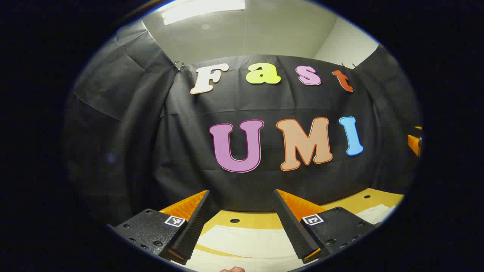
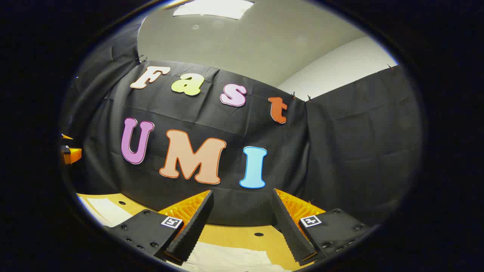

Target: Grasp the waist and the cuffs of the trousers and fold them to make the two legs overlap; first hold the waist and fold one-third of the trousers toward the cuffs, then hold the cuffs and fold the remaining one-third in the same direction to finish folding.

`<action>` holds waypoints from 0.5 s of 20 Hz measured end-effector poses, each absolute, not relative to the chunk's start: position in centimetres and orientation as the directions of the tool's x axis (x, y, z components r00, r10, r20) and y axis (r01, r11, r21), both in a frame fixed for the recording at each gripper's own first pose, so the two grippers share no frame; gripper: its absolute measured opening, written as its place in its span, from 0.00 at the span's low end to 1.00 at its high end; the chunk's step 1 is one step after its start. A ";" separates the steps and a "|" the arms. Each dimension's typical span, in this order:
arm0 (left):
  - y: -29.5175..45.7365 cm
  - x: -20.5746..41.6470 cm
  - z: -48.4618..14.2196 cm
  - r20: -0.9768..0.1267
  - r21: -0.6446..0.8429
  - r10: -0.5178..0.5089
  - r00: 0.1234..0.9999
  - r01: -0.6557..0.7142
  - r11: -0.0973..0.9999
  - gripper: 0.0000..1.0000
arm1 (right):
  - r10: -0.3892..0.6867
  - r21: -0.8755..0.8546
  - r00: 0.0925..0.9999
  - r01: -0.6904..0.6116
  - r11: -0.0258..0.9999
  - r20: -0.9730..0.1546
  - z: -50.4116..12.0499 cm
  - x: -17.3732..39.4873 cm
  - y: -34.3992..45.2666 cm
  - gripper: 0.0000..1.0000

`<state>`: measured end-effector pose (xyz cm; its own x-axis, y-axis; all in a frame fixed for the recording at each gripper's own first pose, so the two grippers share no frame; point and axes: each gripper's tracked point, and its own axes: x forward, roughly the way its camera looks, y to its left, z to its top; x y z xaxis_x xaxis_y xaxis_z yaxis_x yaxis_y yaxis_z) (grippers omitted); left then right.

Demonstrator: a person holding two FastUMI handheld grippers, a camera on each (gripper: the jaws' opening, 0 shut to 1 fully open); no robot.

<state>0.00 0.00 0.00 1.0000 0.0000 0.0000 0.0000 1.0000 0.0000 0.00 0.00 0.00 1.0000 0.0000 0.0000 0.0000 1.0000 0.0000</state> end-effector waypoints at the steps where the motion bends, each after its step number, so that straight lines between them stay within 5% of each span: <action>1: 0.1 0.1 0.1 -0.001 0.005 0.006 1.000 -0.006 1.000 0.99 | 0.001 0.001 1.000 -0.001 1.000 0.001 0.1 0.0 -0.1 0.97; 4: 0.6 -0.1 0.2 0.008 0.016 0.017 1.000 -0.017 1.000 0.92 | 0.007 0.004 1.000 -0.007 1.000 -0.009 -0.6 0.2 -0.2 0.97; 5: 0.6 -0.2 0.1 0.003 0.019 0.012 1.000 -0.012 1.000 0.99 | 0.008 0.005 1.000 -0.008 1.000 -0.009 -0.7 0.3 -0.3 0.97; 10: 1.7 -0.8 -0.3 -0.002 0.011 0.018 1.000 -0.017 1.000 0.96 | 0.024 -0.005 1.000 -0.024 1.000 -0.020 -1.5 0.0 -0.5 0.97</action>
<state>-0.76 1.70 -0.25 0.9998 0.0175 -0.0015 -0.0175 0.9998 0.0115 -0.01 -0.46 -1.46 0.9995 0.0236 -0.0196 -0.0237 0.9997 -0.0045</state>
